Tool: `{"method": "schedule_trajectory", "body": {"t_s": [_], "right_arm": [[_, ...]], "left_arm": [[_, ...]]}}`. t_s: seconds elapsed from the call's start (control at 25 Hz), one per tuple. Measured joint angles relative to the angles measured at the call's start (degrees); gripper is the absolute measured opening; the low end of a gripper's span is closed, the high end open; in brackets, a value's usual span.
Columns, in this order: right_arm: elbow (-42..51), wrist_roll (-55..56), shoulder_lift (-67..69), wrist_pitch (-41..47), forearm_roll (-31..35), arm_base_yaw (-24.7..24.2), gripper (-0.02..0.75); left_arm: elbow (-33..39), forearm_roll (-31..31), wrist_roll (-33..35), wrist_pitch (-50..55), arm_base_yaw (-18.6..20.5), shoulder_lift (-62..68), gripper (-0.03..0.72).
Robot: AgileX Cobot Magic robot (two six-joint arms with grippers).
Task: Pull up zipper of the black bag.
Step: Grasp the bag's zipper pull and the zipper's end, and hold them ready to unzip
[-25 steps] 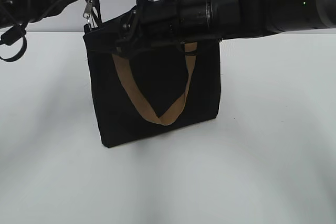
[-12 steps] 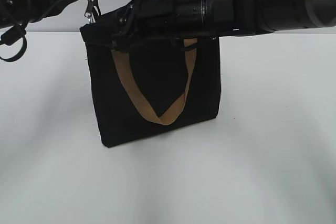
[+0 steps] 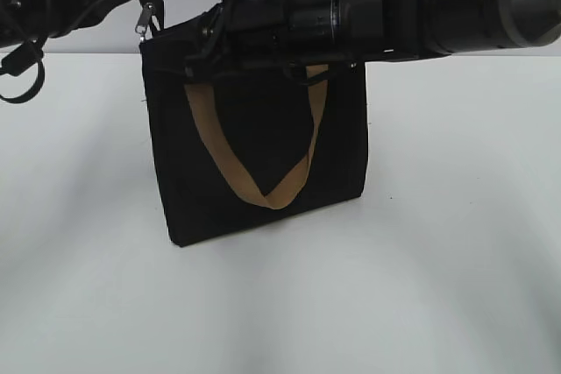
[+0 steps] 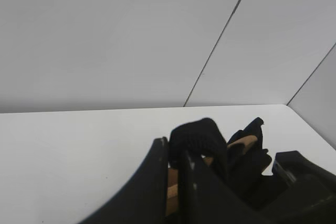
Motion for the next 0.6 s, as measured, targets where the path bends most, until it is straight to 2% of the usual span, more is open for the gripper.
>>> {"method": "schedule_trajectory", "body": {"t_s": [0.12, 0.28, 0.6], "right_arm": [[0.0, 0.1, 0.1, 0.6, 0.1, 0.0, 0.253], [0.0, 0.2, 0.1, 1.1, -0.1, 0.0, 0.3], [-0.1, 3.4, 0.1, 3.9, -4.9, 0.0, 0.376]], "left_arm": [[0.0, 0.0, 0.0, 0.0, 0.0, 0.0, 0.01], [0.0, 0.0, 0.0, 0.0, 0.0, 0.0, 0.01], [0.0, 0.2, 0.0, 0.0, 0.0, 0.0, 0.01]]}}
